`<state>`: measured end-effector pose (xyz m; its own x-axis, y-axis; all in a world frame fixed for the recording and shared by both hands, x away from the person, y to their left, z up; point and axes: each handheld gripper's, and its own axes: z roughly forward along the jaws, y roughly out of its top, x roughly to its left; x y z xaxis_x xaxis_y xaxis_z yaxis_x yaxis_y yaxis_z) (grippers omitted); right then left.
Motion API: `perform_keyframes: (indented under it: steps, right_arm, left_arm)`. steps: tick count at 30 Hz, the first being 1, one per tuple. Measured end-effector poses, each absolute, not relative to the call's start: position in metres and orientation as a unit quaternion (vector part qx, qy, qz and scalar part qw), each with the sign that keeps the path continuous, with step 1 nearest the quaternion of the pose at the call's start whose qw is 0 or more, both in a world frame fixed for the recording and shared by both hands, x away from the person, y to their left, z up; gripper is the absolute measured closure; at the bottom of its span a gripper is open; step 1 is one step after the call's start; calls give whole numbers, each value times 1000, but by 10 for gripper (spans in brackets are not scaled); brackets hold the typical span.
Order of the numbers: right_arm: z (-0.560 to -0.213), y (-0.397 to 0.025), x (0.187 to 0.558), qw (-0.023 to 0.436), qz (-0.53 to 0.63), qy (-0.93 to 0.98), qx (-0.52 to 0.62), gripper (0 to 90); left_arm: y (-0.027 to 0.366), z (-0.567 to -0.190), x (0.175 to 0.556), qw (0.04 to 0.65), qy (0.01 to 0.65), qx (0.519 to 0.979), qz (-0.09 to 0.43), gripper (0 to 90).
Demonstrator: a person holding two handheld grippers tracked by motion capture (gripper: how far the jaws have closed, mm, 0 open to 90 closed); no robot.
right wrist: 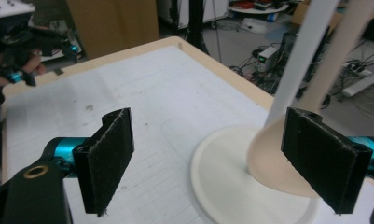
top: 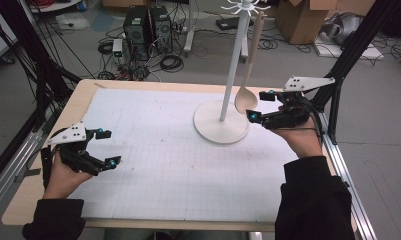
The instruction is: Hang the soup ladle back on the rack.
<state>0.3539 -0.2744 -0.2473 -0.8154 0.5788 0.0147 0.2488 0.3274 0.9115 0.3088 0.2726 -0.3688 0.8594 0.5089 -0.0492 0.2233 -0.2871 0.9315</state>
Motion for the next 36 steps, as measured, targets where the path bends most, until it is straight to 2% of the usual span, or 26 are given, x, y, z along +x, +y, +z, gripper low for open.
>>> perform_keyframes:
  steps: [11, 26, 28, 36]
  right_arm:
    - [-271, -258, 340, 141, 538, 799, 228, 109]
    - [-331, -258, 316, 108, 563, 786, 232, 82]
    - [-337, -258, 312, 110, 565, 784, 231, 32]
    - [-360, -261, 309, 106, 568, 779, 244, 3]
  left_arm:
    - [276, -368, 309, 558, 231, 787, 129, 17]
    - [268, -373, 314, 548, 229, 795, 121, 17]
    - [269, -373, 314, 551, 229, 793, 122, 16]
    - [269, -372, 312, 553, 225, 793, 122, 17]
